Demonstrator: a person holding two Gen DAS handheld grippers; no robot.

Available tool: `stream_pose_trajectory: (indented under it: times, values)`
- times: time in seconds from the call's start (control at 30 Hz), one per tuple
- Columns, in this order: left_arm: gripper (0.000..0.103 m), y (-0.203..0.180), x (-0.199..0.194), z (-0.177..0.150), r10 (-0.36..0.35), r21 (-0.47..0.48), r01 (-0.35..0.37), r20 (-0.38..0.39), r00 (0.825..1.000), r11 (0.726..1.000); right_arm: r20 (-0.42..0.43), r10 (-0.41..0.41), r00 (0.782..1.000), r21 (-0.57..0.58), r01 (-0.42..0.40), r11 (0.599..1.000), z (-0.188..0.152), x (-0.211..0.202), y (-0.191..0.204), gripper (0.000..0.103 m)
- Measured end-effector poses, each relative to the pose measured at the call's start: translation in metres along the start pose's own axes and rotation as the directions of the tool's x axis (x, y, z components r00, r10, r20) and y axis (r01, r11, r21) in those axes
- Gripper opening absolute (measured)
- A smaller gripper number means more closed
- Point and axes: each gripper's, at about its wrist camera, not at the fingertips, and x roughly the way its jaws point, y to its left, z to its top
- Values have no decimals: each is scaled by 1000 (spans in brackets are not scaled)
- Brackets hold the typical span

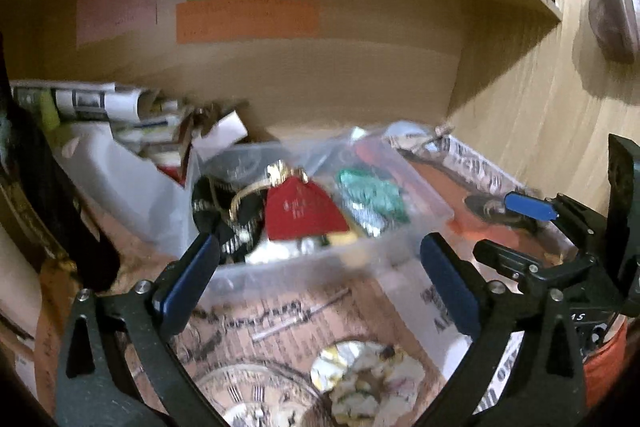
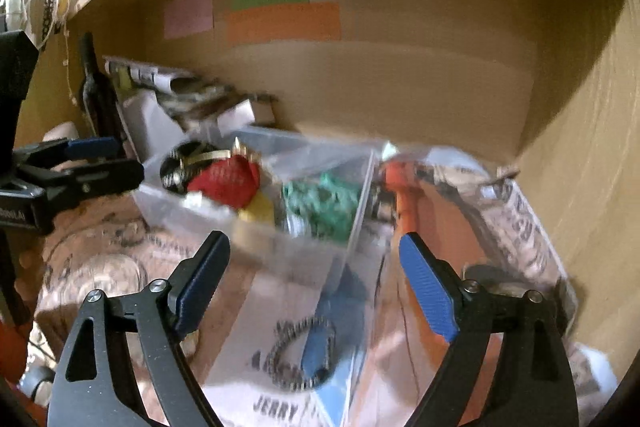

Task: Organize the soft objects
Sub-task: 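Grasp the floral scrunchie with the left tool while the right tool grasps the beaded bracelet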

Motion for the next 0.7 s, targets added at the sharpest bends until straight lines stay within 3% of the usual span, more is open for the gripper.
stream_pose_trajectory:
  times: [0.2,0.5,0.57,0.63,0.7]
  values:
    - [102,-3,13,-31,-25,-8,24,-99,995,1000,-111,10,994,6,-9,1000,-30,11,1,85]
    - [102,-15,36,-77,-79,-35,72,-255,964,997,-229,37,973,12,-35,999,-56,30,4,84]
    - [102,-17,41,-85,-96,-45,87,-279,955,995,-247,43,968,4,-43,999,-59,34,7,79]
    - [102,-21,45,-91,-110,-50,100,-303,947,994,-269,49,962,-5,-53,999,-62,39,9,62]
    - [102,-26,46,-95,-86,-30,81,-296,951,996,-269,42,962,-16,-48,999,-64,40,11,58]
